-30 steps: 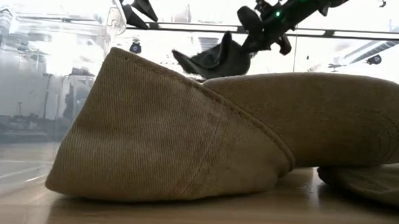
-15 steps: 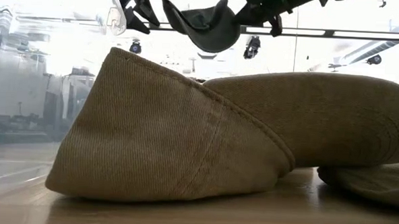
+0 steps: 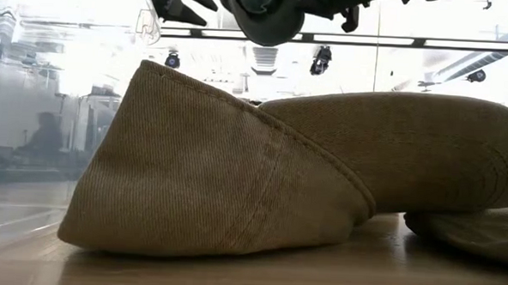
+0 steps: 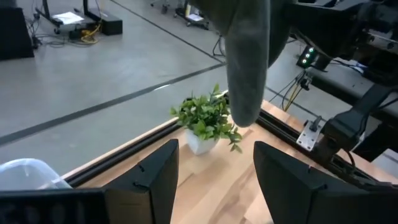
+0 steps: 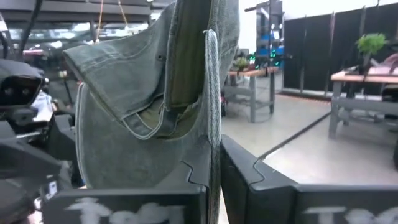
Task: Pick & Place hat
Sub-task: Put the black cap into the top transparent bin
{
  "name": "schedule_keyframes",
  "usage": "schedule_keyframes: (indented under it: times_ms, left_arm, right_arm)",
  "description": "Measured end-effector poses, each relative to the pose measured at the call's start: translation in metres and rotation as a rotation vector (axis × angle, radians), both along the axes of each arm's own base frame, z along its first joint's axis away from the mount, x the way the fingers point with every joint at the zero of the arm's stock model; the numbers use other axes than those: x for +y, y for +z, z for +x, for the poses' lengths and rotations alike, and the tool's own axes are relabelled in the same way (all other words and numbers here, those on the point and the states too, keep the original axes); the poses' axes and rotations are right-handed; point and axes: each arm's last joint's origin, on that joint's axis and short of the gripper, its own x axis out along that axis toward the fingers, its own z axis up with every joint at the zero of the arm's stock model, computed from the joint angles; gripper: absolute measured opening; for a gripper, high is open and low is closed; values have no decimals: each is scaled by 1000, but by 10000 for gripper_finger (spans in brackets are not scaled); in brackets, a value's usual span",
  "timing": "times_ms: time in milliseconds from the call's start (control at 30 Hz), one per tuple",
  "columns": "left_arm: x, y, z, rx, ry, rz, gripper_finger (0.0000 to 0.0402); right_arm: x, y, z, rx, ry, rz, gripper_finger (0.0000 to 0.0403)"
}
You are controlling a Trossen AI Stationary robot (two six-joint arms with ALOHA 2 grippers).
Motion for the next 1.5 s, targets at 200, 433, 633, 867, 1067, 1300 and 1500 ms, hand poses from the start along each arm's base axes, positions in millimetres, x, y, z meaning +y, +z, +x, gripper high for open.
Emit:
schedule_keyframes:
  times_ms: [200, 433, 633, 867, 1067, 1300, 1500]
  left_arm:
    - [-1, 5, 4, -57, -57, 5, 200]
    - [-1, 11, 9, -134, -94, 29, 200]
    - [0, 11, 8, -123, -53, 54, 200]
    - [1, 11, 8, -106, -11, 82, 200]
    - [2, 10, 10, -92, -12, 91, 200]
    - [3, 5, 16, -68, -13, 89, 162]
    - [3, 3, 17, -59, -8, 88, 39]
  right_arm:
    - [-1, 2, 0, -2, -36, -25, 12]
    - [-1, -2, 7, 9, -27, -20, 12]
    - [2, -3, 11, 11, -12, -21, 13]
    - [9, -4, 16, 9, 13, -35, 13]
    - [13, -4, 18, 9, 34, -36, 13]
    - [18, -4, 19, 6, 69, -38, 13]
    - [18, -4, 19, 10, 71, -42, 13]
